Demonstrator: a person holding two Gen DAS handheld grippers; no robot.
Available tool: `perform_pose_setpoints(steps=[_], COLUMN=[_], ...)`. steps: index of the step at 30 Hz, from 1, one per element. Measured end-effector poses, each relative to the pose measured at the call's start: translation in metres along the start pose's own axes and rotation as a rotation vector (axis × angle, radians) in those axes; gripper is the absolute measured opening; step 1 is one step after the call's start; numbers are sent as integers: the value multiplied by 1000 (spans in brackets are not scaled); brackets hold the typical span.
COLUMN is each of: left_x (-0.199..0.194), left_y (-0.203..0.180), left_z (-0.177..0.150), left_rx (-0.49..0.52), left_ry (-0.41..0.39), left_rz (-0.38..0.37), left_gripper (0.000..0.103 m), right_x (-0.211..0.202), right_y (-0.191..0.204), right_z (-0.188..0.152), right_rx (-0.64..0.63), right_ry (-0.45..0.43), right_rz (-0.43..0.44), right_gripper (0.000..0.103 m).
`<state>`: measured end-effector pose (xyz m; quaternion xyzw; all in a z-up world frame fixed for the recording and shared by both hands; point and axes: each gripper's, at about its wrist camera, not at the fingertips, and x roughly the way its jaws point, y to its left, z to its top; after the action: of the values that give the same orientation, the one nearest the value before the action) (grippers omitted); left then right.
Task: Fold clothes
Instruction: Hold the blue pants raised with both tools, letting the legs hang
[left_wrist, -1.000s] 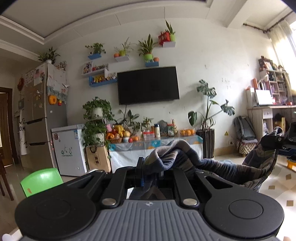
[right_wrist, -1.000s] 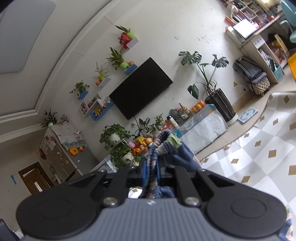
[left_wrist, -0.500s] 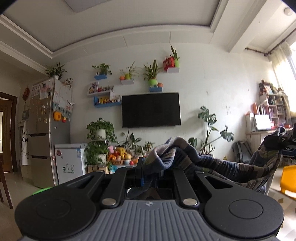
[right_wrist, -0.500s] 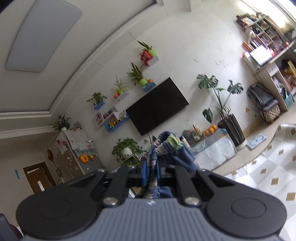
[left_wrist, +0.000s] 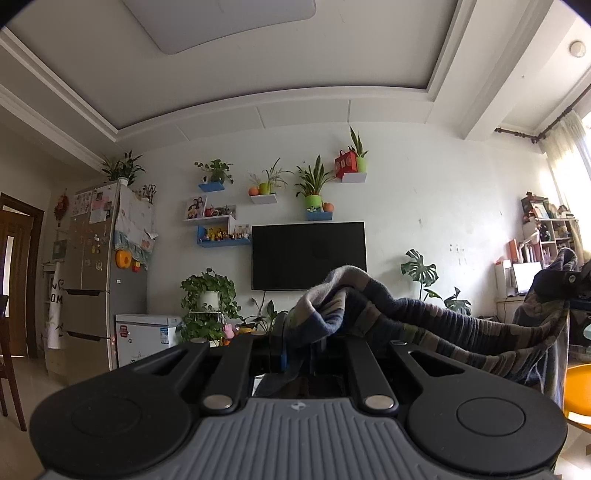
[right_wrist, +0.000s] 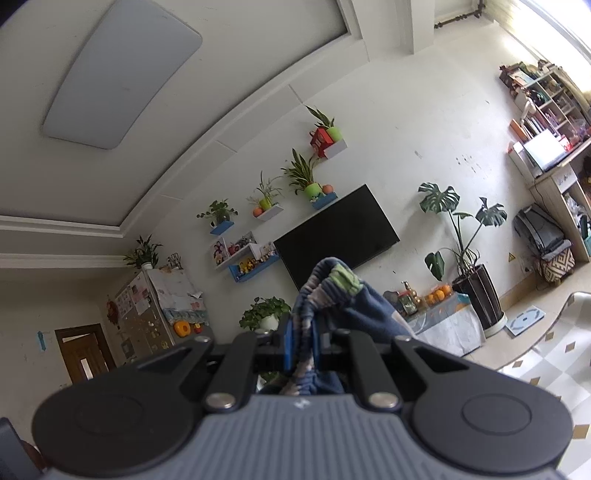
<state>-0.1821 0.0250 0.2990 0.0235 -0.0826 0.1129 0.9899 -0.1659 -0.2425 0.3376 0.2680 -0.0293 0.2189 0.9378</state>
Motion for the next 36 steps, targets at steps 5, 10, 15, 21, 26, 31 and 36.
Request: perform_pose_setpoints(steps=[5, 10, 15, 21, 26, 31, 36], left_x=[3, 10, 21, 33, 47, 66, 88], left_y=[2, -1, -7, -16, -23, -31, -39], left_z=[2, 3, -7, -31, -48, -65, -81], left_rx=[8, 23, 42, 66, 82, 98, 106], left_ry=[-5, -8, 15, 69, 103, 139, 182], left_rz=[7, 19, 29, 31, 37, 38, 30], left_gripper=[9, 9, 9, 9, 9, 9, 9], right_x=[1, 7, 19, 35, 52, 71, 92], right_y=[4, 8, 2, -19, -39, -55, -71], right_z=[4, 9, 5, -17, -34, -52, -69], right_rx=[-8, -19, -22, -2, 12, 11, 17], right_ry=[-1, -2, 11, 70, 107, 142, 178], right_rz=[-2, -1, -18, -64, -83, -98, -121], right_gripper=[9, 9, 9, 9, 9, 9, 9])
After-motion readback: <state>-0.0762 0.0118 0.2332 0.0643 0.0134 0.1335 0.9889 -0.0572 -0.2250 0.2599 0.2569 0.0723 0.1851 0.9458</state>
